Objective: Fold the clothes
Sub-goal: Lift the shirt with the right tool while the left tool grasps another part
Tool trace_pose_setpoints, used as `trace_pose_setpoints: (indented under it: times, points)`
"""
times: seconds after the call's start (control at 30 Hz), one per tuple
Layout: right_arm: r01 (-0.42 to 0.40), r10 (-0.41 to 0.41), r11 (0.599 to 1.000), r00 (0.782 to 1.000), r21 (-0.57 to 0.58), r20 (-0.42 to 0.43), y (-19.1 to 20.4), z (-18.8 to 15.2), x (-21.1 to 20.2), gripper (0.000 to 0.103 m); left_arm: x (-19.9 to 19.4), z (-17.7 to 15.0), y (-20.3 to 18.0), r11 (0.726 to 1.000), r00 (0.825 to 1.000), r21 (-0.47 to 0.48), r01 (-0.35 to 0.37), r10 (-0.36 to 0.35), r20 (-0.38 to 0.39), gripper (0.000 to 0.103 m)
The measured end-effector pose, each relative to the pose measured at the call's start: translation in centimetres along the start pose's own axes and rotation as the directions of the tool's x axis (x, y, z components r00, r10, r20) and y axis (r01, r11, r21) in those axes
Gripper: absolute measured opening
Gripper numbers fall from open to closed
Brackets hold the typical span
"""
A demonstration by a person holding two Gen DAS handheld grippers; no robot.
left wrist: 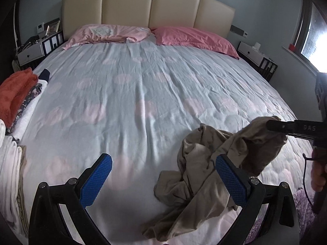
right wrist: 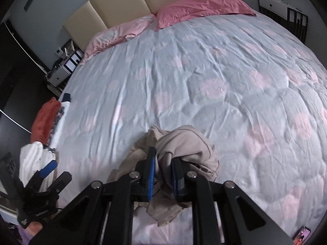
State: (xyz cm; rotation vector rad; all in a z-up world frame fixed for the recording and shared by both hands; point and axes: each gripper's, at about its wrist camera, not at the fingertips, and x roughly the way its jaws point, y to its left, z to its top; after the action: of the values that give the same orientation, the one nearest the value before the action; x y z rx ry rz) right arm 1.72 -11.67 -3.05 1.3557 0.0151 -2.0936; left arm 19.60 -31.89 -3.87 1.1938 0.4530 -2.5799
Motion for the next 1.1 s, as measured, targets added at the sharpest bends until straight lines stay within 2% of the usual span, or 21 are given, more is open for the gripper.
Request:
trace_pose_setpoints:
  times: [0.07,0.13,0.2,0.33,0.5,0.6,0.67,0.77,0.87,0.9,0.97,1.03,1.1]
  points:
    - [0.058,-0.058,0.998,0.998,-0.01,-0.005,0.8,-1.1,0.9,0.028,1.1,-0.7,-0.6,0.998,0.996,0.014,0.062,-0.061,-0.059,0.102]
    - [0.115,-0.115,0.993,0.993,-0.01,-0.027,1.4,-1.9,1.5,0.045,2.0,-1.5,-1.7,0.993,0.988,0.045,0.105,-0.1,-0.115,0.102]
    - [0.087,-0.087,0.996,0.996,0.005,-0.029,2.1,-2.2,1.1,0.052,2.9,-2.4,-3.0,0.989,0.982,0.098,0.113,-0.096,-0.164,0.102]
    - [0.031,-0.03,0.999,0.999,0.034,-0.033,3.5,-2.8,0.2,0.055,4.3,-4.0,-4.7,0.977,0.965,0.169,0.131,-0.087,-0.246,0.102]
    - [-0.039,0.042,0.997,0.999,0.071,-0.034,5.3,-3.6,-0.9,0.055,5.2,-4.8,-4.4,0.98,0.955,0.161,0.115,-0.065,-0.289,0.102]
    - [-0.081,0.085,0.992,0.996,0.093,-0.034,6.3,-4.0,-1.6,0.055,5.7,-5.3,-4.2,0.982,0.948,0.157,0.105,-0.051,-0.315,0.097]
    - [-0.109,0.113,0.988,0.993,0.108,-0.033,7.0,-4.3,-2.0,0.055,6.0,-5.7,-4.1,0.983,0.942,0.154,0.099,-0.042,-0.333,0.078]
    - [-0.18,0.18,0.976,0.984,0.123,0.006,8.2,-4.5,-3.8,0.055,6.4,-6.1,-4.0,0.984,0.935,0.15,0.092,-0.033,-0.353,0.067]
    - [-0.221,0.217,0.964,0.975,0.146,0.042,8.5,-4.5,-5.4,0.055,6.1,-6.3,-4.1,0.982,0.94,0.162,0.095,-0.035,-0.34,0.053]
    - [-0.215,0.211,0.965,0.976,0.152,0.045,8.3,-4.6,-5.6,0.055,6.0,-6.4,-4.2,0.981,0.942,0.168,0.093,-0.032,-0.335,0.05]
    - [-0.171,0.168,0.973,0.985,0.155,0.034,7.4,-4.9,-5.6,0.055,5.7,-6.4,-4.4,0.981,0.95,0.176,0.076,-0.017,-0.313,0.035]
    - [-0.126,0.127,0.978,0.992,0.165,0.002,6.0,-5.4,-5.1,0.055,5.4,-6.3,-4.5,0.982,0.958,0.18,0.058,-0.005,-0.286,0.026]
    - [-0.077,0.083,0.985,0.996,0.154,-0.036,4.4,-5.9,-4.4,0.055,4.8,-5.9,-4.4,0.984,0.968,0.171,0.043,0.001,-0.251,0.022]
